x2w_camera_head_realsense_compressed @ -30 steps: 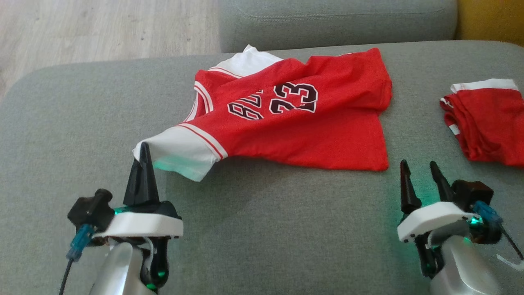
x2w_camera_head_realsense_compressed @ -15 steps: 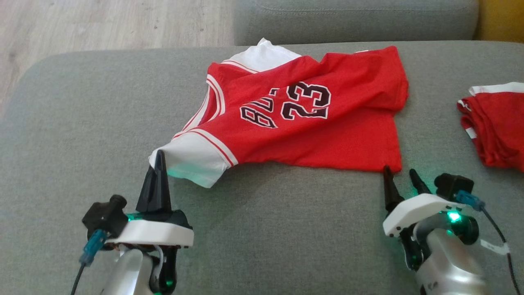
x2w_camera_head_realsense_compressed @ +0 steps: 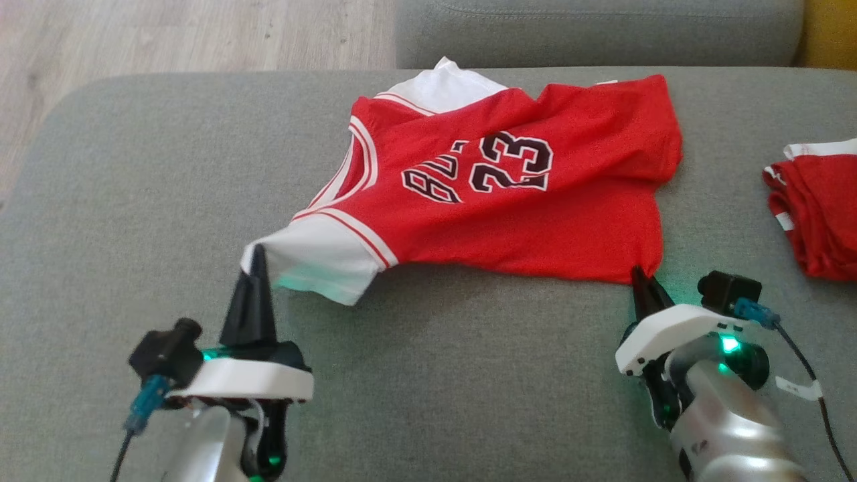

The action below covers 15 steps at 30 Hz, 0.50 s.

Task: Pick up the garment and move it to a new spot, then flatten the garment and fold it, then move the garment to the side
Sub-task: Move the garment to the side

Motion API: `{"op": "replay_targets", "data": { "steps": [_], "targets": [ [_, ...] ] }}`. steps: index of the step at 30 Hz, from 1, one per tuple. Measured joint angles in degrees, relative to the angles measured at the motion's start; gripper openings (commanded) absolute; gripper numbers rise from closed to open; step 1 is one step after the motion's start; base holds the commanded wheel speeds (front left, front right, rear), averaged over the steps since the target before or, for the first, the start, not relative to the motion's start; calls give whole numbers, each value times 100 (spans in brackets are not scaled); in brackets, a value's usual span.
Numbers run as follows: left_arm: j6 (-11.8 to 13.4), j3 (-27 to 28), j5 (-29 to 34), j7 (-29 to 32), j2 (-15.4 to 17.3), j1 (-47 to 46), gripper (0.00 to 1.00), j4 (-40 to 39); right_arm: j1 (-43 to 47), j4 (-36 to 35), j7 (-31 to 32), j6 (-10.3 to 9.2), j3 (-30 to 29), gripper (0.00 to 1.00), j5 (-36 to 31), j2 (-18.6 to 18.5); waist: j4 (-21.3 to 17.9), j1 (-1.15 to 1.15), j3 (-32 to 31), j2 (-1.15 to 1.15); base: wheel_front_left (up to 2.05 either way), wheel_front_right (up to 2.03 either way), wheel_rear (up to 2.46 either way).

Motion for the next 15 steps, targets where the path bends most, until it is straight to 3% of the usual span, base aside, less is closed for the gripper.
{"op": "replay_targets", "data": {
  "steps": [6, 11, 15],
  "targets": [
    [11, 347, -2, -1, -3, 7, 0, -188, 12, -688, 0, 0, -47, 0, -33, 4, -89, 0, -139, 0, 0, 0, 0],
    [-24, 757, 59, -1, -15, 26, 0, -572, 73, -2540, -1, 0, -88, 0, -349, 3, -304, 0, -303, 0, 0, 0, 0],
    [-94, 865, 66, -1, 2, -168, 0, -913, 56, -3537, -3, 0, -211, 0, -649, -7, -419, 0, -449, 0, 0, 0, 0]
  ]
}}
